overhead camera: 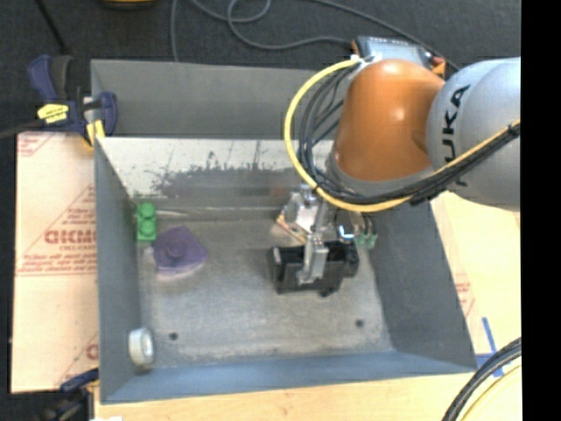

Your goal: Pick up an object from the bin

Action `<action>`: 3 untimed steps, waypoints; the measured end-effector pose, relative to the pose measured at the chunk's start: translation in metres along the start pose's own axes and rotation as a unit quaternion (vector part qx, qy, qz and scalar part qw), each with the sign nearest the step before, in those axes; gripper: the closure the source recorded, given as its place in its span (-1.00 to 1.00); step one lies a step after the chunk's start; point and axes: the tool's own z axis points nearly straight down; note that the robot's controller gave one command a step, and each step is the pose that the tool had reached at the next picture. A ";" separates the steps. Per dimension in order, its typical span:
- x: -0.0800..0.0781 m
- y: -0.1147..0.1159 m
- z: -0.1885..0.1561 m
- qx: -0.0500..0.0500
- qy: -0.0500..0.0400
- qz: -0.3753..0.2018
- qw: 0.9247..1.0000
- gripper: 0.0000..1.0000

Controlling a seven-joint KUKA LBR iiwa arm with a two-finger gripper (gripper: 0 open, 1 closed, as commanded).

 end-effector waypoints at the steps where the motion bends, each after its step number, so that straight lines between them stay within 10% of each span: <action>1: -0.001 0.000 -0.005 0.000 -0.004 0.000 1.000 -1.00; 3: 0.042 -0.075 0.062 0.001 -0.002 0.016 1.000 -1.00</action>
Offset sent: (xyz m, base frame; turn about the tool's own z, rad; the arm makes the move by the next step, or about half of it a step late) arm -0.0325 -0.0629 -0.1535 -0.0403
